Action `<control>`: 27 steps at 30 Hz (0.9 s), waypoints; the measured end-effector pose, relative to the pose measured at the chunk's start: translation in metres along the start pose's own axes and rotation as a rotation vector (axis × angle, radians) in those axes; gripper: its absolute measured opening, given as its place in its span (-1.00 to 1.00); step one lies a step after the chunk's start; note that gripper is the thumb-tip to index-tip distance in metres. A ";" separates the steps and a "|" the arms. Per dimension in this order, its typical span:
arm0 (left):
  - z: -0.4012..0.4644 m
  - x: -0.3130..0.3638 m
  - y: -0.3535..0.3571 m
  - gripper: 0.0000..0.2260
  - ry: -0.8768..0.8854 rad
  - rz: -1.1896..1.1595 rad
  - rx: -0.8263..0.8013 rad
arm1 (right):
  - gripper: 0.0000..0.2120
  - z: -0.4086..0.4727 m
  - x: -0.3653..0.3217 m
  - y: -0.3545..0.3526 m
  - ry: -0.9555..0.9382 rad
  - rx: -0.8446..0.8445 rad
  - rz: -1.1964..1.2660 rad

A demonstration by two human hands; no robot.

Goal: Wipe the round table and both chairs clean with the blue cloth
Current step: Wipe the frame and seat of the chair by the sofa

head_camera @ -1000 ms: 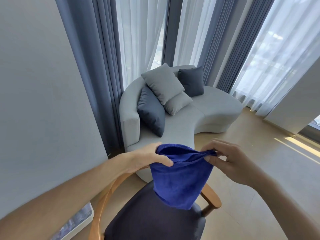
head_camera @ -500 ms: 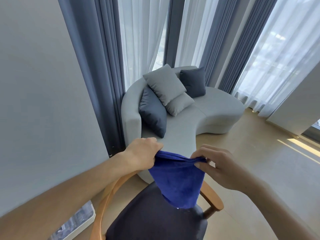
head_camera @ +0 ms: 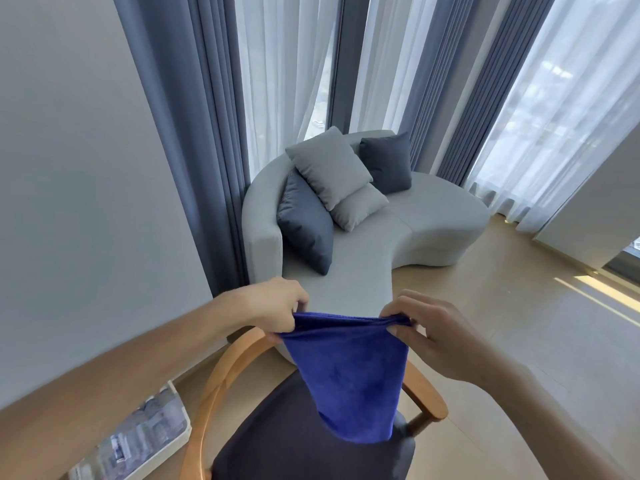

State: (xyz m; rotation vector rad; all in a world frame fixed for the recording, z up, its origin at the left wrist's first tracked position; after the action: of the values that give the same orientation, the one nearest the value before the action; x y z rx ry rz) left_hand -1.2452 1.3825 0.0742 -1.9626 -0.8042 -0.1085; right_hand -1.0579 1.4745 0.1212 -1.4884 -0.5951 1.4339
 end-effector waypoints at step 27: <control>-0.008 0.000 -0.036 -0.74 0.116 -0.438 0.176 | -0.80 0.002 0.040 -0.008 0.190 0.315 0.018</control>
State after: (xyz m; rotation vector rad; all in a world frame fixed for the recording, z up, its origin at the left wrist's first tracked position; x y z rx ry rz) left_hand -1.2640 1.3866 0.1056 -1.5756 -1.1162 -0.3933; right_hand -1.0501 1.5126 0.1089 -1.3593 -0.2266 1.3119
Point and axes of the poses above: each hand's wrist, its own z-axis towards the middle knuckle, its own y-axis out of the palm, x = y × z, the point moved 6 cm from there along z, towards the middle knuckle
